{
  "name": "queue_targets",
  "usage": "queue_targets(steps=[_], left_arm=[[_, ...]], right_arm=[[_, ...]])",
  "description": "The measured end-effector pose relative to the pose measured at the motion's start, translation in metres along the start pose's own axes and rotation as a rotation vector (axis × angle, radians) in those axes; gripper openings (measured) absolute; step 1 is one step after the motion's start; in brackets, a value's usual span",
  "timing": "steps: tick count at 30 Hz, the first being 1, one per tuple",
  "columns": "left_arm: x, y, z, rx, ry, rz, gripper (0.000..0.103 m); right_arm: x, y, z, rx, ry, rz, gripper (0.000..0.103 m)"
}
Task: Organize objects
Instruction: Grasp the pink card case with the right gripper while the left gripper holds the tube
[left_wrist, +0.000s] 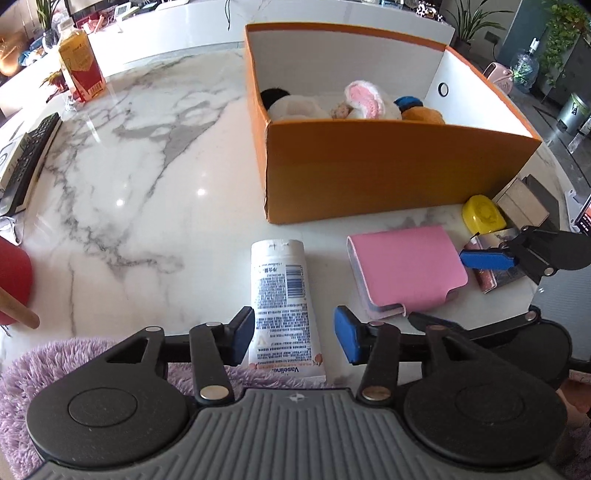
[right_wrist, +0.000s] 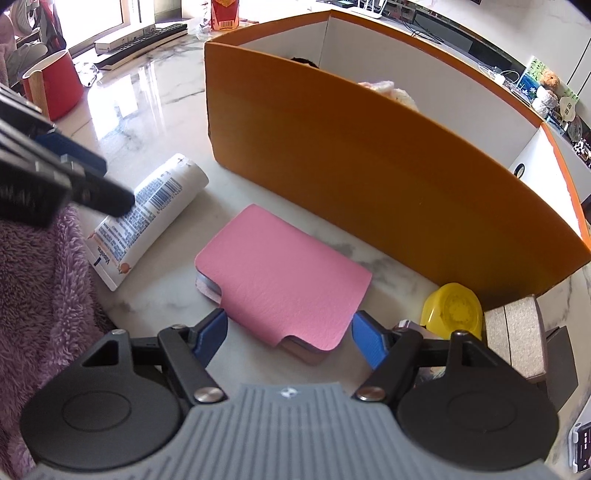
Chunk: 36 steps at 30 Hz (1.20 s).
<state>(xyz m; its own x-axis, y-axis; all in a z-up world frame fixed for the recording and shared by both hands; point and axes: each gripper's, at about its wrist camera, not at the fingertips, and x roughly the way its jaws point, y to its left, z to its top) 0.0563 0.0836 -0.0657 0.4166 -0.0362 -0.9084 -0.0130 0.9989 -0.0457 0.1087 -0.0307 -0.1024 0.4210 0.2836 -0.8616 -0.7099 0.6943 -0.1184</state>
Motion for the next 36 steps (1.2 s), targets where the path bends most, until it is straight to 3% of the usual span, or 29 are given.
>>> queue_targets(steps=[6,10,14,22,28,33,36], left_arm=[[0.028,-0.002,-0.002,0.007,0.091,0.041,0.063],[0.041,-0.002,-0.006,0.019,0.129,0.065,0.066],[0.043,-0.002,-0.007,0.027,0.139,0.065,0.066],[0.040,0.000,-0.010,0.025,0.133,0.047,0.063],[0.037,-0.004,-0.009,0.023,0.107,0.053,0.062],[0.025,-0.003,-0.008,0.000,0.051,0.037,0.062],[0.013,-0.002,-0.006,-0.018,0.012,0.027,0.062]], right_arm=[[-0.002,0.004,0.002,-0.033,-0.028,0.000,0.078],[-0.005,0.010,0.004,-0.117,-0.065,-0.024,0.083],[0.003,0.019,0.001,-0.213,-0.041,-0.037,0.084],[0.017,0.008,0.004,-0.140,-0.041,0.016,0.090],[0.012,0.015,0.000,-0.146,-0.048,-0.006,0.076],[-0.007,0.021,0.003,-0.153,-0.076,0.005,0.045],[-0.017,0.018,0.009,-0.132,-0.105,-0.018,0.032]])
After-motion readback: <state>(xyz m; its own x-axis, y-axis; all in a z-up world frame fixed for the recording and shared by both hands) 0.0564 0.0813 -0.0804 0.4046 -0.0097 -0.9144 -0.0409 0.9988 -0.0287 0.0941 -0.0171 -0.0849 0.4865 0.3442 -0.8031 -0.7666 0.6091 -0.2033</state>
